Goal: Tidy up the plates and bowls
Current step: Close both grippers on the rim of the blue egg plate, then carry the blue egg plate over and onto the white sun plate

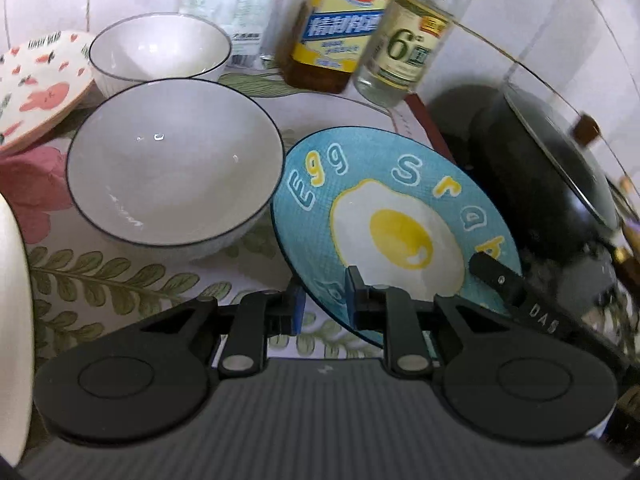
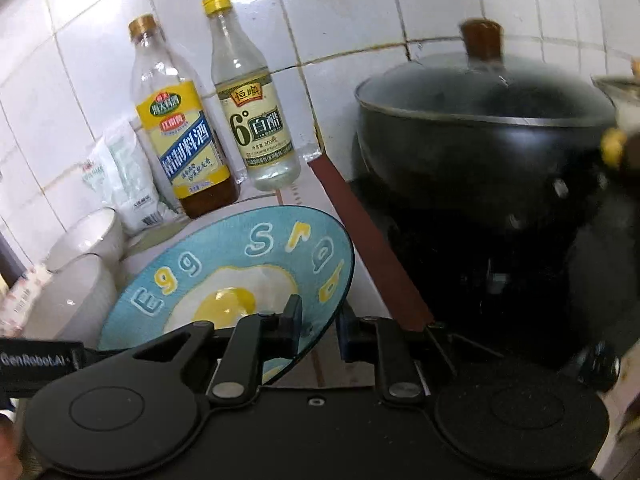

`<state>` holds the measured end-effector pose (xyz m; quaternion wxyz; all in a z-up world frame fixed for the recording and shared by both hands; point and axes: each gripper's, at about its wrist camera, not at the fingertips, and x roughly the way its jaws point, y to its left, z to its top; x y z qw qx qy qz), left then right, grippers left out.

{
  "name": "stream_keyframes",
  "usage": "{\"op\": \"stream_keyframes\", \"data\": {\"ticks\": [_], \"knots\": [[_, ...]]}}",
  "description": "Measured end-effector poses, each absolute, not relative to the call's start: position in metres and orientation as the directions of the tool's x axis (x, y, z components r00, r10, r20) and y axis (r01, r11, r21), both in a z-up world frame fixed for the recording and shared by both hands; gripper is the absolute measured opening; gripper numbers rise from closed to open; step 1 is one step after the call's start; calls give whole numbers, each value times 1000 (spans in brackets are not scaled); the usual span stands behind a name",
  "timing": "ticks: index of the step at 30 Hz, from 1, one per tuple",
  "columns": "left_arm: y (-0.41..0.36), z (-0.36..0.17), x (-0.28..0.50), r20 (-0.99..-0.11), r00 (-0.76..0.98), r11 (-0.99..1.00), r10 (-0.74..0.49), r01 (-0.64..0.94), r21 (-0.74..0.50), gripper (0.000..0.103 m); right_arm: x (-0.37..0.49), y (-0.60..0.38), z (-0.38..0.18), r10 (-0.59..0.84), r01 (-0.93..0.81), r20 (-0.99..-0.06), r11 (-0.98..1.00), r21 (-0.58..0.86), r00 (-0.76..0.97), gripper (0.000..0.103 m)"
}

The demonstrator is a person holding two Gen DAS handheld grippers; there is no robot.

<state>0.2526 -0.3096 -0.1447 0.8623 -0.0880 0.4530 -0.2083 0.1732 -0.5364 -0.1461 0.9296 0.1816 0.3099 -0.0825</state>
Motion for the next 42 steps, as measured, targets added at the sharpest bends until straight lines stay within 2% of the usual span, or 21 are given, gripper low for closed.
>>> {"op": "stream_keyframes", "data": {"ticks": [13,23,42], "knots": [[-289,-105,202,-749,496,890,-439,352,-289,18,116,-523,-118,-17,258,-595,911,323,804,24],[-260,-64,174,-723,535,890,-437,371,-264,19,83,-498,-83,7,213,-538,914,345,843,24],[-161,-32,134,-727,552,911,-409,288,-293,19,54,-418,-50,114,102,-509,921,377,853,25]]}}
